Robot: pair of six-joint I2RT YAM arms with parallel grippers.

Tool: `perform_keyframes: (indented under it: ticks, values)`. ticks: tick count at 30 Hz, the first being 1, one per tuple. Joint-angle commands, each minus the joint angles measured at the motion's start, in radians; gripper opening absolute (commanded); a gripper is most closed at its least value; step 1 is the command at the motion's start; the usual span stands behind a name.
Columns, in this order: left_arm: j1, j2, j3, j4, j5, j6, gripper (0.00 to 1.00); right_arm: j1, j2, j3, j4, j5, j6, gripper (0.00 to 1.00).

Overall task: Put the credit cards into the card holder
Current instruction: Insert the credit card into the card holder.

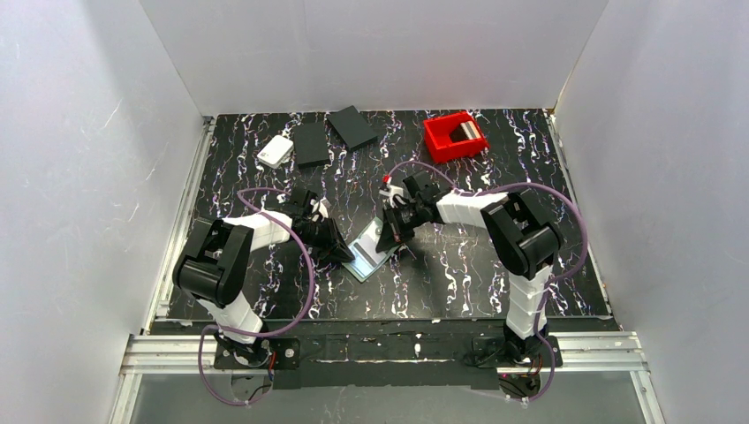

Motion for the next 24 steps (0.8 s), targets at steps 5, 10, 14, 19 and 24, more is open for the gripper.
perform_keyframes:
  ticks: [5, 10, 14, 19, 24]
  values:
    - [-0.002, -0.017, 0.032, -0.081, -0.029, 0.06, 0.19, 0.035, 0.061, 0.062, -0.09, 0.026, -0.084, 0.01]
    - [-0.002, -0.09, 0.059, -0.142, -0.037, 0.077, 0.25, 0.035, 0.038, 0.081, -0.126, 0.073, -0.09, 0.15]
    - [-0.002, -0.14, 0.051, -0.161, -0.033, 0.072, 0.27, 0.036, 0.004, 0.087, -0.16, 0.123, -0.09, 0.26]
    - [-0.002, -0.13, 0.005, -0.117, -0.028, 0.047, 0.2, 0.041, -0.033, 0.099, -0.187, 0.177, -0.1, 0.36]
    - [-0.002, -0.081, -0.013, -0.072, -0.017, 0.032, 0.17, 0.05, -0.046, 0.11, -0.182, 0.182, -0.093, 0.41]
